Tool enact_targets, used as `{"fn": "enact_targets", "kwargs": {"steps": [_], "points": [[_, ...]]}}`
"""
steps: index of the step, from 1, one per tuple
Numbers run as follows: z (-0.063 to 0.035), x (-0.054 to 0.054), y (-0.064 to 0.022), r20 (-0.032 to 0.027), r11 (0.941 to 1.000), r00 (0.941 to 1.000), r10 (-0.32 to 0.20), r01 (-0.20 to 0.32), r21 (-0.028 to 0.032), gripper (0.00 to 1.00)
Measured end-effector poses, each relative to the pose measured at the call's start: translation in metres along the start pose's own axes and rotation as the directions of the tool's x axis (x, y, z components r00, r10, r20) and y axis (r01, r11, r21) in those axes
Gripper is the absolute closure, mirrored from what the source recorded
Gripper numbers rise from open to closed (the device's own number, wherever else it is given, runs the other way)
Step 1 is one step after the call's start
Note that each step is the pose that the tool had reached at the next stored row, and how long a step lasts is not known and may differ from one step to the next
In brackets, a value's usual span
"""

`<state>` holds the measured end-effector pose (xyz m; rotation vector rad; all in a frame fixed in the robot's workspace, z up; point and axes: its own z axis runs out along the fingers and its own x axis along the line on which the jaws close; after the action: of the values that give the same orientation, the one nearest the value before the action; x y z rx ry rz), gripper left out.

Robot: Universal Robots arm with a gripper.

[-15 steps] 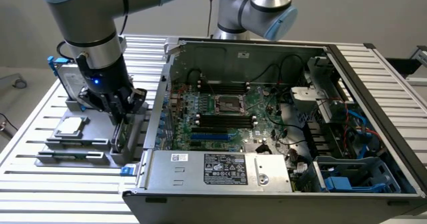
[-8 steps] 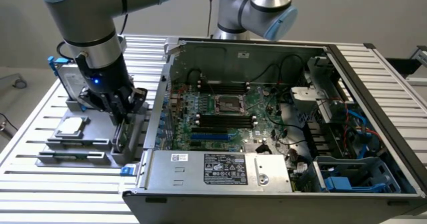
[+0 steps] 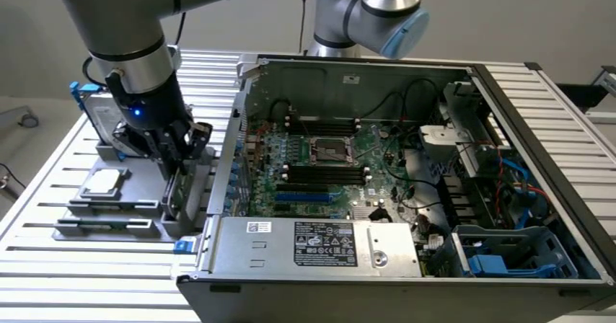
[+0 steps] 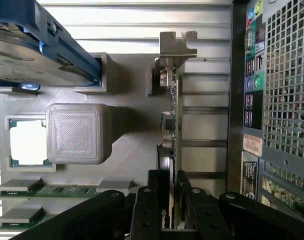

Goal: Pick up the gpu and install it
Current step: 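Pick up the gpu and move the gpu toward the slot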

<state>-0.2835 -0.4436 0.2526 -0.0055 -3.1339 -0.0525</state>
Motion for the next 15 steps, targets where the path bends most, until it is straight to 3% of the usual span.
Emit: {"fn": "enact_targets", "kwargs": {"steps": [8,15], "points": [[-0.0166,0.000,0.0006,0.0009,1.0000,1.0000,0.000,0.000,-0.0025,0.74],[-0.0384,0.000,0.0013,0.0009,1.0000,1.0000,0.000,0.000,-0.0048,0.74]]}}
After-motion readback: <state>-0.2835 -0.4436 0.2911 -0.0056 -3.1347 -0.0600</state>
